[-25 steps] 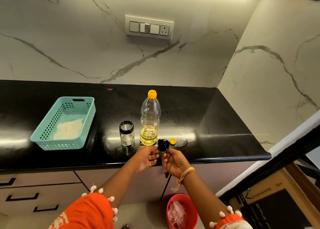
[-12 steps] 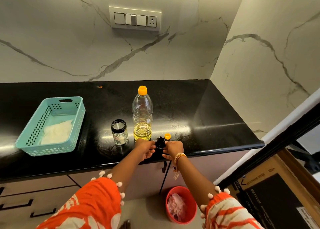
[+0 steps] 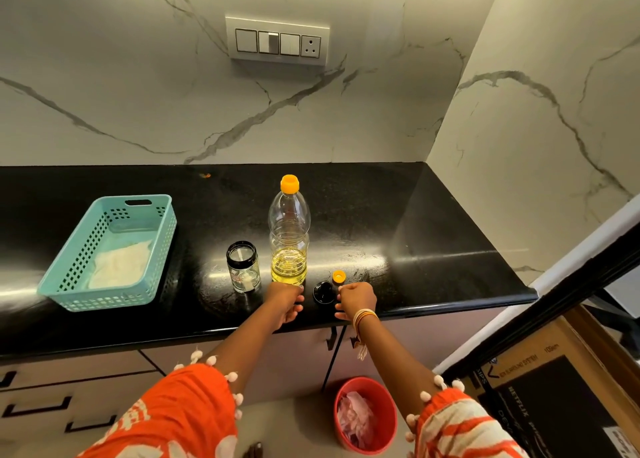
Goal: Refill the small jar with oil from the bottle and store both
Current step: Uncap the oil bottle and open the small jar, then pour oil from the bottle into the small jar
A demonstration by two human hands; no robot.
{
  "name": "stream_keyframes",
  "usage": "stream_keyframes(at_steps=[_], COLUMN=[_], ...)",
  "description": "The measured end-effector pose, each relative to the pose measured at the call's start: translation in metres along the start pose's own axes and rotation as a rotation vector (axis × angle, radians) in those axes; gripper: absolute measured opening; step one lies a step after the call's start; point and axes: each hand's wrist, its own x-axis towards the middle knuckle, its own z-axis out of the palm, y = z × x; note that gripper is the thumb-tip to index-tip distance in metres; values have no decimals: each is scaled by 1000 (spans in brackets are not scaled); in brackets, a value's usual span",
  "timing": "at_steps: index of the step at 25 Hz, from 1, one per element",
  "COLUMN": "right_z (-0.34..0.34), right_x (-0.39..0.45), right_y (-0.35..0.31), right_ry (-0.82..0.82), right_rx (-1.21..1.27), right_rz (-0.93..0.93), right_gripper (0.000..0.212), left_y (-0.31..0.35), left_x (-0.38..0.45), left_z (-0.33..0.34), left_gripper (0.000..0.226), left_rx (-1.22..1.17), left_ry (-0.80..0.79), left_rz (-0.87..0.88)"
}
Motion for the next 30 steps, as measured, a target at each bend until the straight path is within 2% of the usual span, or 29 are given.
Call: stream_keyframes(at_steps=[4, 7, 10, 13, 18, 21, 24, 28, 30], right_z=[1, 9, 20, 40, 67, 73, 67, 60, 58], right_x=[-9, -18, -33, -51, -75, -86, -97, -104, -97], right_y=[-2, -1, -8, -21, -39, -48, -70, -108, -120], right_ry=[27, 79, 138, 122, 82, 132, 190, 215, 226], right_rx=[-8, -23, 63, 200, 295, 368, 412, 409, 352], right_rz=[-55, -132, -204, -252, -309, -411, -580, -794, -860], right_gripper=[19, 28, 28, 24, 19, 20, 18, 11, 24], left_y=[5, 2, -4, -11, -15, -8, 13, 53, 69], left_x=[-3, -6, -8, -14, -22, -31, -41, -40, -37], left_z=[-20, -40, -54, -69, -88, -96, -93, -82, -79], left_gripper=[9, 7, 7, 11, 18, 18, 11, 24, 30], left_rx=[22, 42, 63, 69, 144, 224, 316, 329, 291], left_ry=[51, 109, 176, 279, 400, 553, 669, 581, 539], left_rz=[40, 68, 98, 193, 370, 513, 796, 1069, 1081])
